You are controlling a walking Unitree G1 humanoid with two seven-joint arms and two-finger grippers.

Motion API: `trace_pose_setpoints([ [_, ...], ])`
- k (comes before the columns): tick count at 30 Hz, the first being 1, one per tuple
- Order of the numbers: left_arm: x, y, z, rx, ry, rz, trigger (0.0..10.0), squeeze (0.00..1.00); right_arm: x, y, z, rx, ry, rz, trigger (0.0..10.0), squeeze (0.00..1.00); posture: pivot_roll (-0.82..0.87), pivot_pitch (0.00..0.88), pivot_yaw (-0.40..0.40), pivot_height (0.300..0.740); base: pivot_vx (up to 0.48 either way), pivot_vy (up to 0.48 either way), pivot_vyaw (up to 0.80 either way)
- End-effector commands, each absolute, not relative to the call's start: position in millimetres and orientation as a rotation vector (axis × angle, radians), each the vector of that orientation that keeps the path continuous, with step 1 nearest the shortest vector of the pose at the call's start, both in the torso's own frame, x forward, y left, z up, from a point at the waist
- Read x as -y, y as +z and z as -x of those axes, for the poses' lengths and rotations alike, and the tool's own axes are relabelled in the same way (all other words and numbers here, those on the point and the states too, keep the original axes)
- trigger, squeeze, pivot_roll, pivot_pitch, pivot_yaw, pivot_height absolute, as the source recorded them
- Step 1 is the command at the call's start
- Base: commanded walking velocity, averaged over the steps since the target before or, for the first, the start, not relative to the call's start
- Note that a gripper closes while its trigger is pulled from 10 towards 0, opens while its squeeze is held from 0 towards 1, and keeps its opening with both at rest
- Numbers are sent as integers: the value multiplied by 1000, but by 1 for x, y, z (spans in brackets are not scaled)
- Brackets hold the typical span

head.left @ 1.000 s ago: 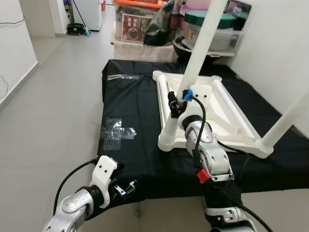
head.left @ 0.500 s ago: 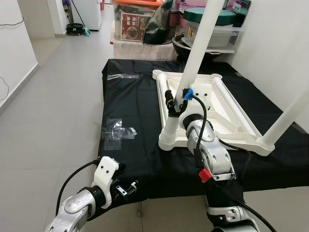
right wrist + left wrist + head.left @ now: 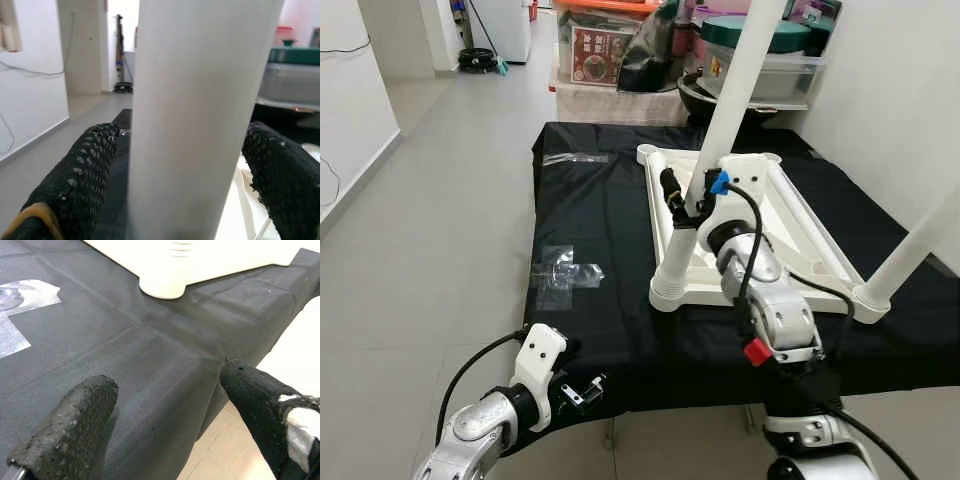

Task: Building children table

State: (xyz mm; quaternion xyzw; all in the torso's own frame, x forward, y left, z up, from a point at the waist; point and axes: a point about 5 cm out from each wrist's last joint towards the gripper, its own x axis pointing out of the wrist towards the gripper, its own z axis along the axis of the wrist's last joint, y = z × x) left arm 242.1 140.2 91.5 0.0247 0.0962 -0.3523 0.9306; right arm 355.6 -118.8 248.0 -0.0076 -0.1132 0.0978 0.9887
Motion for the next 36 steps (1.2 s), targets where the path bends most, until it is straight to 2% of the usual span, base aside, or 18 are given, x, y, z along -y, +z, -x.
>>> trace_pose_setpoints([
  [1, -137, 91, -242, -196, -741, -49, 10000, 0, 122, 250, -359, 234, 222, 28, 10000, 1000, 25, 0, -120, 740, 0, 0, 0],
  [7, -137, 90, -241, -200, -741, -46, 10000, 0, 130, 255, -364, 231, 298, 68, 10000, 1000, 24, 0, -122, 740, 0, 0, 0],
  [18, -138, 90, -240, -206, -741, -46, 10000, 0, 131, 253, -367, 199, 402, 45, 10000, 1000, 29, 0, -118, 740, 0, 0, 0],
  [19, -139, 90, -240, -207, -741, -47, 10000, 0, 130, 254, -368, 197, 429, 35, 10000, 757, 30, 0, -118, 740, 0, 0, 0],
  [20, -139, 90, -240, -207, -741, -47, 10000, 0, 130, 254, -368, 197, 429, 35, 10000, 757, 30, 0, -118, 740, 0, 0, 0],
  [21, -139, 90, -240, -207, -742, -48, 10000, 0, 130, 254, -368, 192, 453, 24, 10000, 278, 30, 0, -118, 740, 0, 0, 0],
  [22, -139, 90, -240, -208, -742, -48, 10000, 0, 131, 254, -369, 186, 472, 20, 10000, 0, 30, 0, -118, 740, 0, 0, 0],
  [36, -139, 89, -239, -212, -741, -48, 10000, 0, 156, 251, -384, 121, 554, 11, 10000, 0, 35, 0, -120, 740, 0, 0, 0],
])
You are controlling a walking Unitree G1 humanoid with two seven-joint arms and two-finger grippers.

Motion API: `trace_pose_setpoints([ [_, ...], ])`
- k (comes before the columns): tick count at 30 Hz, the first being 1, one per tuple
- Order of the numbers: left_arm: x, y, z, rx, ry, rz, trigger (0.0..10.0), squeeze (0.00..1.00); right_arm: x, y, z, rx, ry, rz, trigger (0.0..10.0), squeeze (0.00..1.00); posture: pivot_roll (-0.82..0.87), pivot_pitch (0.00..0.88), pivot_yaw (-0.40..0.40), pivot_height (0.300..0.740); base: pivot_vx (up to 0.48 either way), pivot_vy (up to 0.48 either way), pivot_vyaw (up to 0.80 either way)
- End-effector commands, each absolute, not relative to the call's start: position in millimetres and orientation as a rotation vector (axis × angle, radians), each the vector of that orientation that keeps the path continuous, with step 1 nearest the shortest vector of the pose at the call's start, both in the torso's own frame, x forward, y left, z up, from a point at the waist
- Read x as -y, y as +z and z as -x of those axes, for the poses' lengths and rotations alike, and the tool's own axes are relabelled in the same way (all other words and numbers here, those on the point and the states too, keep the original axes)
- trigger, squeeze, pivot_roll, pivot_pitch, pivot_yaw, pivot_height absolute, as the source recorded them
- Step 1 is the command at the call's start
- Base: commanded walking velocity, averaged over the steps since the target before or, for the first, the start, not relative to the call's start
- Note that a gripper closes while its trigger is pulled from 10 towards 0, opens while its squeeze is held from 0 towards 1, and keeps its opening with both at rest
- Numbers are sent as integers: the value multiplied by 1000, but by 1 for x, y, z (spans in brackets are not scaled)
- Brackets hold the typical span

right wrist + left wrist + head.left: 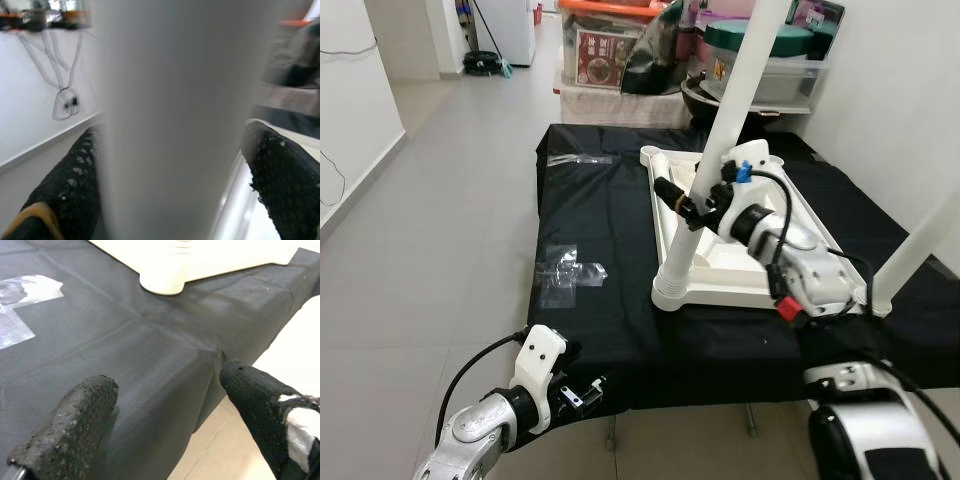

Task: Building children table

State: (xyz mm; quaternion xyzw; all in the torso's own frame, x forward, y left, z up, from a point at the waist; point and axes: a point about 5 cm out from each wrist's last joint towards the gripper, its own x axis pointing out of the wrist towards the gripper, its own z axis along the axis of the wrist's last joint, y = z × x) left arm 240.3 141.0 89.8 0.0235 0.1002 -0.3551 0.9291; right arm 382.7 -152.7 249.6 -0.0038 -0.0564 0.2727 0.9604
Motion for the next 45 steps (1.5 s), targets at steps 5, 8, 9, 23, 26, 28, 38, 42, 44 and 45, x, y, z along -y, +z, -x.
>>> trace_pose_setpoints([
  [5, -139, 89, -238, -212, -739, -47, 10000, 0, 164, 252, -387, 132, 576, 6, 10000, 0, 40, 0, -125, 740, 0, 0, 0],
  [8, -140, 89, -237, -213, -737, -47, 10000, 0, 164, 254, -385, 151, 640, -12, 10000, 0, 42, 0, -126, 740, 0, 0, 0],
  [9, -140, 89, -237, -214, -736, -47, 10000, 0, 163, 254, -384, 158, 668, -19, 10000, 0, 42, 0, -125, 740, 0, 0, 0],
  [23, -140, 89, -237, -214, -741, -50, 10000, 0, 167, 243, -386, 141, 729, -33, 7137, 0, 43, 0, -122, 740, 0, 0, 0],
  [26, -140, 89, -238, -213, -740, -51, 10000, 0, 168, 240, -387, 132, 725, -33, 3843, 0, 43, 0, -122, 740, 0, 0, 0],
  [28, -140, 89, -237, -214, -738, -52, 10000, 0, 172, 237, -389, 120, 704, -30, 0, 0, 45, 0, -125, 740, 0, 0, 0],
  [38, -141, 89, -237, -216, -739, -56, 10000, 0, 175, 237, -390, 131, 693, -22, 0, 0, 46, 0, -122, 740, 0, 0, 0],
  [42, -141, 88, -237, -217, -742, -58, 10000, 0, 174, 234, -391, 126, 678, -8, 0, 0, 44, 0, -119, 740, 0, 0, 0],
  [44, -141, 88, -237, -217, -743, -58, 10000, 0, 172, 233, -390, 125, 681, -2, 0, 0, 44, 0, -119, 740, 0, 0, 0],
  [45, -141, 88, -237, -217, -743, -58, 10000, 0, 172, 233, -390, 125, 681, -2, 0, 0, 44, 0, -119, 740, 0, 0, 0],
])
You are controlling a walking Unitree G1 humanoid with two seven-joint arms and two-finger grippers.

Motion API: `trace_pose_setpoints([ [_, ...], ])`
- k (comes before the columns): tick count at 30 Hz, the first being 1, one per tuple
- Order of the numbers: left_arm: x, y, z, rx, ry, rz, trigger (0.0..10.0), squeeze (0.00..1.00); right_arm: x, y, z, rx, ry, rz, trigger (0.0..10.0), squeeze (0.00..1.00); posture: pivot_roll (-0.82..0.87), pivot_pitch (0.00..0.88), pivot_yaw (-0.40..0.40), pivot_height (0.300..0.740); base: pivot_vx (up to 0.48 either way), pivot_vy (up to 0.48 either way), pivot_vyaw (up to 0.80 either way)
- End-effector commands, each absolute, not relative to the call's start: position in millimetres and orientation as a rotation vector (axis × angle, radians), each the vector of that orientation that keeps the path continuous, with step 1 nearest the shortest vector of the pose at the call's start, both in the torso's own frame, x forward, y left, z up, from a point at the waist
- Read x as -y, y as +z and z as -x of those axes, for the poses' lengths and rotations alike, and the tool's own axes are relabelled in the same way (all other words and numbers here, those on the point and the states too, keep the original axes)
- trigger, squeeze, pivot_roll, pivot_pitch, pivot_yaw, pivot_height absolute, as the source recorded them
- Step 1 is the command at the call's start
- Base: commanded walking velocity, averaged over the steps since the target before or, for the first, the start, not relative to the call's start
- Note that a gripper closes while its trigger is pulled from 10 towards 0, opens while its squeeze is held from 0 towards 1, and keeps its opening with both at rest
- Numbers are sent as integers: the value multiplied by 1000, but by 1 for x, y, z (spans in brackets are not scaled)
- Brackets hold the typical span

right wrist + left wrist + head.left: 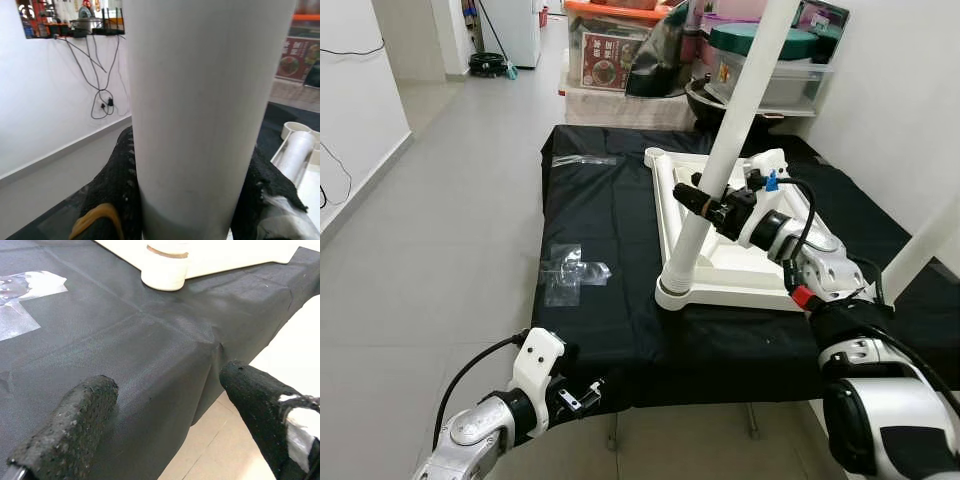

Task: Building children table

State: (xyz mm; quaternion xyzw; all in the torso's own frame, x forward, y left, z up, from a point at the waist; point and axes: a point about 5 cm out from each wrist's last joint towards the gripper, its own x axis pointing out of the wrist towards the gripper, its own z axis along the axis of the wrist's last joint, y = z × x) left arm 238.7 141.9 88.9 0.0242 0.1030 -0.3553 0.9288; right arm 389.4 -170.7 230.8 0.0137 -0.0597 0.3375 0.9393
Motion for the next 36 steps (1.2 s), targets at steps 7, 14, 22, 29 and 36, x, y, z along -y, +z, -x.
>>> trace_pose_setpoints([
  [7, -139, 88, -237, -216, -747, -57, 10000, 0, 160, 220, -385, 93, 736, 24, 0, 0, 41, 0, -119, 740, 0, 0, 0],
  [14, -139, 88, -237, -215, -743, -56, 10000, 0, 159, 213, -383, 57, 757, 25, 0, 0, 40, 0, -125, 740, 0, 0, 0],
  [22, -139, 88, -236, -217, -741, -53, 10000, 0, 162, 208, -382, 37, 766, 38, 0, 0, 38, 0, -124, 740, 0, 0, 0],
  [29, -138, 88, -237, -216, -742, -51, 10000, 0, 159, 205, -379, 21, 784, 28, 0, 0, 37, 0, -124, 740, 0, 0, 0],
  [36, -138, 89, -237, -214, -740, -47, 10000, 0, 154, 199, -380, -14, 795, 27, 0, 0, 42, 0, -131, 740, 0, 0, 0],
])
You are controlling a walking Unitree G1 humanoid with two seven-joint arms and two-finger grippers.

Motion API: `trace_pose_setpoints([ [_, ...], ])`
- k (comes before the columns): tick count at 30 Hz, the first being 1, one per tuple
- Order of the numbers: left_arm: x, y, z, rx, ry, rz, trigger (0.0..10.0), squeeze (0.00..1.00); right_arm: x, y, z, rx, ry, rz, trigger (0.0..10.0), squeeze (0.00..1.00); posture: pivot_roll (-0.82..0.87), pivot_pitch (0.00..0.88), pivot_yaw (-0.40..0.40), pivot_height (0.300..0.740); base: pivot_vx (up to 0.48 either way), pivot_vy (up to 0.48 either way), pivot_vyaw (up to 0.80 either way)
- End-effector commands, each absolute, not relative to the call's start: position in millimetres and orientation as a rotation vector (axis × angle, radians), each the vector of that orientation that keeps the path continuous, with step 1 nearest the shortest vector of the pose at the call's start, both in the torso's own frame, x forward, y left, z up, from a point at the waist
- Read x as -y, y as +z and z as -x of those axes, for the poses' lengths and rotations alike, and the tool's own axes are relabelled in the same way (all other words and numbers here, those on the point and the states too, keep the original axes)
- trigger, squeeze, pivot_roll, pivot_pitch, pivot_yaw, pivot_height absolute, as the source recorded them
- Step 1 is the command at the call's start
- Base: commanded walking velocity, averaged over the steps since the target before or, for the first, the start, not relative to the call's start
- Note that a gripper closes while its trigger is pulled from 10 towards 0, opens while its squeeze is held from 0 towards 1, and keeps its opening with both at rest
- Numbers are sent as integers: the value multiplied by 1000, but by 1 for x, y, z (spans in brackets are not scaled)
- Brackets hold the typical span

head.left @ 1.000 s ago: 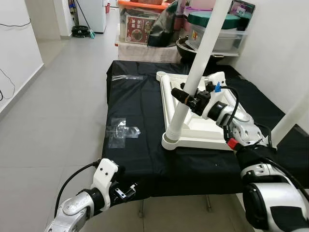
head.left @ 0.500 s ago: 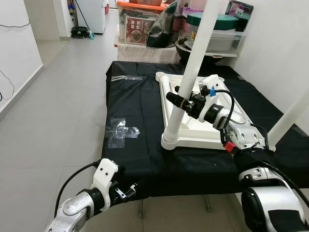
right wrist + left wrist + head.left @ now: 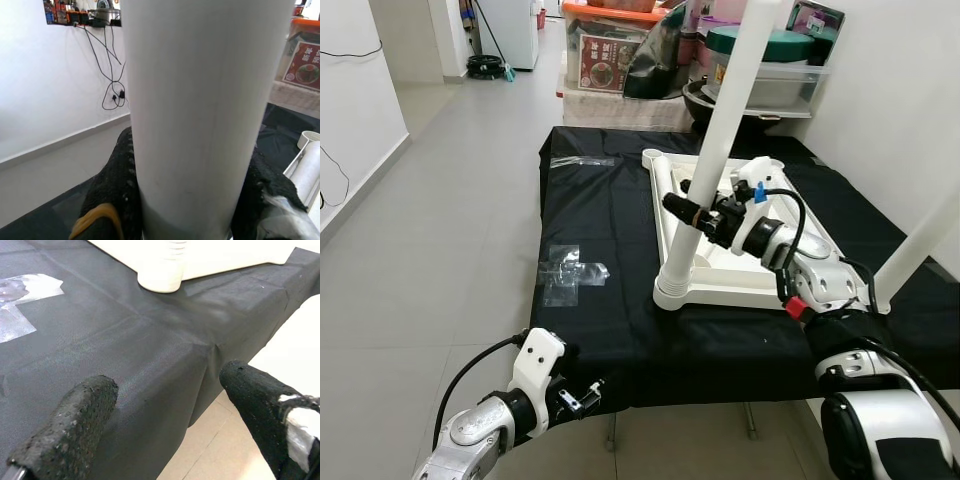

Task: Building children table

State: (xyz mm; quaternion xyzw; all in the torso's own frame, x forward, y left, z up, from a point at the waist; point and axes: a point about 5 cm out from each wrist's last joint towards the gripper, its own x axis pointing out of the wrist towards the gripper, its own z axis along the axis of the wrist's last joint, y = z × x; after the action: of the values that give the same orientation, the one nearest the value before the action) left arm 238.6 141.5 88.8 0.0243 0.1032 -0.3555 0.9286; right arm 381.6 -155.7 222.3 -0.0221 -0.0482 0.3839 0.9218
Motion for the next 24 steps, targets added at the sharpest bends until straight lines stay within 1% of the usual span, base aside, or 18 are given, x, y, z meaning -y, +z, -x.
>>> trace_pose_setpoints([
  [1, -138, 89, -236, -214, -739, -46, 10000, 0, 153, 199, -381, -22, 792, 26, 0, 0, 42, 0, -131, 740, 0, 0, 0],
  [8, -138, 88, -236, -215, -735, -41, 10000, 0, 150, 193, -383, -56, 748, 11, 0, 0, 44, 0, -135, 740, 0, 0, 0],
  [11, -138, 88, -235, -215, -734, -39, 10000, 0, 149, 186, -384, -87, 698, -5, 0, 0, 42, 0, -135, 740, 0, 0, 0],
  [16, -138, 88, -235, -215, -732, -38, 10000, 0, 144, 168, -382, -131, 552, -20, 0, 0, 39, 0, -136, 740, 0, 0, 0],
  [17, -138, 88, -235, -215, -732, -38, 10000, 0, 144, 168, -382, -131, 552, -20, 0, 0, 39, 0, -136, 740, 0, 0, 0],
  [19, -137, 88, -235, -214, -732, -36, 10000, 0, 139, 159, -379, -150, 467, -5, 0, 0, 36, 0, -136, 740, 0, 0, 0],
  [20, -137, 88, -235, -214, -732, -36, 10000, 0, 139, 159, -379, -150, 467, -5, 0, 0, 36, 0, -136, 740, 0, 0, 0],
  [22, -136, 88, -235, -214, -731, -34, 10000, 0, 132, 150, -374, -167, 376, 8, 0, 0, 36, 0, -135, 740, 0, 0, 0],
  [24, -137, 88, -235, -214, -731, -33, 10000, 0, 128, 148, -373, -171, 340, 3, 0, 0, 33, 0, -135, 740, 0, 0, 0],
])
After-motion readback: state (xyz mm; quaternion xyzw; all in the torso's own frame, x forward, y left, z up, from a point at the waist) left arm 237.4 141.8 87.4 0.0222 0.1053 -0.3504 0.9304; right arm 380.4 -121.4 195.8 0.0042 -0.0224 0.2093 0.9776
